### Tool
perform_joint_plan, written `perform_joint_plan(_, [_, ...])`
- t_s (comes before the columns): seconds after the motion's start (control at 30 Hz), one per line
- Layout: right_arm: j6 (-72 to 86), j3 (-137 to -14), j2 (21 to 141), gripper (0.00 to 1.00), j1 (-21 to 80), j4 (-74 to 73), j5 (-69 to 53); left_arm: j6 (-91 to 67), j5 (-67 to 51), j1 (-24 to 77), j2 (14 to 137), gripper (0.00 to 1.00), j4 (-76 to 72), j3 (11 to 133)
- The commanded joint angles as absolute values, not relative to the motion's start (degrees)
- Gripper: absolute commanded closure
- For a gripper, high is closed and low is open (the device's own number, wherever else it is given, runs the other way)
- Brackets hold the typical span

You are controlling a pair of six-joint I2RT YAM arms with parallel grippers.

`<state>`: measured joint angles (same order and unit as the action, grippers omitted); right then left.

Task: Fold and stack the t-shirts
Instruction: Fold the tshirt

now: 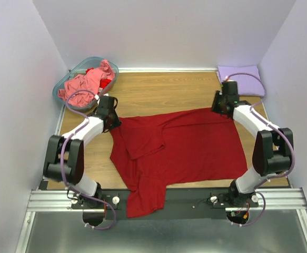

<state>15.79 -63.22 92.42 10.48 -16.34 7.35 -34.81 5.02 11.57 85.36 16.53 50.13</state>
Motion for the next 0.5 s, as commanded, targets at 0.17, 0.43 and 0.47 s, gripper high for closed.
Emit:
perform_joint_plan(0.17, [24.87, -63.63, 100.54, 0.59, -3.85, -8.79, -2.37, -30.5, 3.78, 10.64, 95.53, 0.78, 13.18, 58.97])
perform_joint_plan(0.43, [28.91, -59.59, 104.41, 0.64, -10.72, -5.19, -6.06, -30.06, 6.32, 8.62, 103.88, 0.82, 13.71, 62.13])
perform_joint_plan(0.47, [29.18, -58.63, 104.76, 0.64, -11.59, -5.1, -5.98, -29.71, 7.11, 7.83, 104.58, 0.83, 13.97, 62.66])
